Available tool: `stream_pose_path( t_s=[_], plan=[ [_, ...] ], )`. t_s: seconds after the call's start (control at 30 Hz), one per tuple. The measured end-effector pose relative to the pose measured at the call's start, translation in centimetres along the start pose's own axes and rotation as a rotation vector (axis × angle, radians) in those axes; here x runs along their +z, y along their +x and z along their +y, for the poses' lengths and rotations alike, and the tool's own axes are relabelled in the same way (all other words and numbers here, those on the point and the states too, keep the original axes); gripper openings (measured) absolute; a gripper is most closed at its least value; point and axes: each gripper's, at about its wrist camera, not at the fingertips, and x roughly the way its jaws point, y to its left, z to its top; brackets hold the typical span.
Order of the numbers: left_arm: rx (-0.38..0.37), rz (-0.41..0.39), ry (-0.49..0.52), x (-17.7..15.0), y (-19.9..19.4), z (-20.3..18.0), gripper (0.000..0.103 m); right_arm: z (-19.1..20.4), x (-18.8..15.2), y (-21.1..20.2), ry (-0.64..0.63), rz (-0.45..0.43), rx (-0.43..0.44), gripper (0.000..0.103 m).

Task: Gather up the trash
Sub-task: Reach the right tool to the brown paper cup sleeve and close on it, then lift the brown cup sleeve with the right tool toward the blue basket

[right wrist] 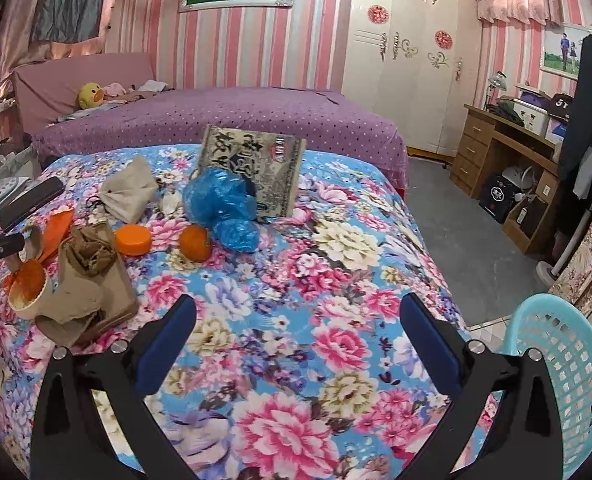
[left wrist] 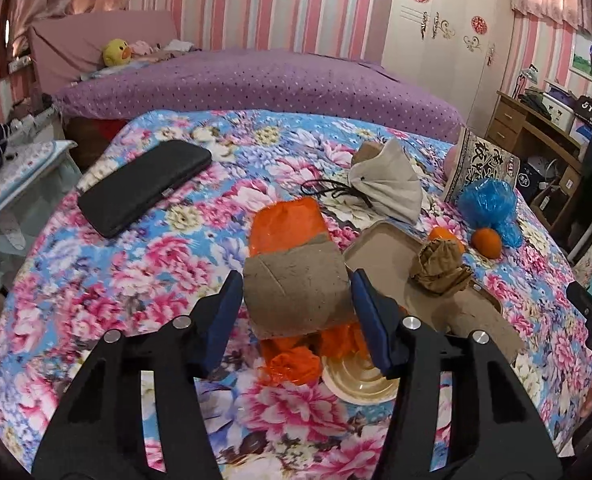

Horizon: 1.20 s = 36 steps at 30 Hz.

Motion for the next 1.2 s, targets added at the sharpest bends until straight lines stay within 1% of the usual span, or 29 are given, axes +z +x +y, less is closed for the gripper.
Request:
stream_pose_path(
  t_s=[0.1, 0.17, 0.2, 0.3, 0.43, 0.53, 0.67, 0.77, 0.83, 0.87, 0.9, 0.93, 0.97, 1.07, 1.2],
  plan=[
    [0.017, -0.016, 0.012, 0.1, -1.3, 0.2, 0.055, 1.1, 0.0, -0.6, -0.012, -0.007, 0.028, 0.099],
    [0.041, -0.039, 0.021, -0.2, -3.0, 0.5, 0.055, 1.9, 0.0, -1.2, -0.02, -0.016, 0.049, 0.099],
    [0.061, -0.051, 0.022, -0.5, -3.8, 0.5, 0.055, 2.5, 0.1, -1.5, -0.024, -0.021, 0.065, 0.099],
    [0.086, -0.063, 0.014, -1.2, -5.4, 1.2, 0.055, 4.3, 0.0, -2.2, -0.037, -0.022, 0.117, 0.099],
    [0.102, -0.054, -0.017, -2.5, -6.6, 2.2, 0.055, 7.0, -0.3, -2.9, -0.07, -0.023, 0.169, 0.099],
    [0.126, -0.063, -0.003, -3.4, -7.3, 2.5, 0.055, 8.9, -0.7, -2.7, -0.081, -0.004, 0.207, 0.099],
    [0.14, -0.095, 0.006, -3.7, -7.6, 3.3, 0.055, 11.2, -1.5, -2.1, -0.109, 0.03, 0.235, 0.099],
    [0.146, -0.088, -0.001, -3.7, -7.2, 4.0, 0.055, 12.4, -1.6, -1.9, -0.115, 0.036, 0.25, 0.098],
    [0.146, -0.084, -0.015, -3.6, -7.1, 4.5, 0.055, 13.1, -1.5, -1.5, -0.125, 0.044, 0.251, 0.093],
    [0.143, -0.082, -0.02, -3.5, -7.0, 4.6, 0.055, 13.4, -1.4, -1.0, -0.13, 0.059, 0.252, 0.084],
    [0.141, -0.081, -0.022, -3.5, -7.0, 4.7, 0.055, 13.6, -1.3, -0.5, -0.13, 0.084, 0.262, 0.071],
    [0.144, -0.082, -0.019, -3.4, -7.0, 4.7, 0.055, 13.7, -1.3, 0.0, -0.121, 0.104, 0.274, 0.065],
    [0.145, -0.084, -0.017, -3.4, -7.1, 4.7, 0.055, 13.6, -1.3, 0.3, -0.11, 0.119, 0.289, 0.056],
    [0.135, -0.09, -0.009, -3.2, -7.2, 4.3, 0.055, 13.1, -1.2, 0.5, -0.084, 0.129, 0.331, 0.052],
    [0.13, -0.098, 0.011, -3.1, -7.6, 3.3, 0.055, 12.6, -1.2, -0.3, -0.094, 0.107, 0.337, 0.051]
  ],
)
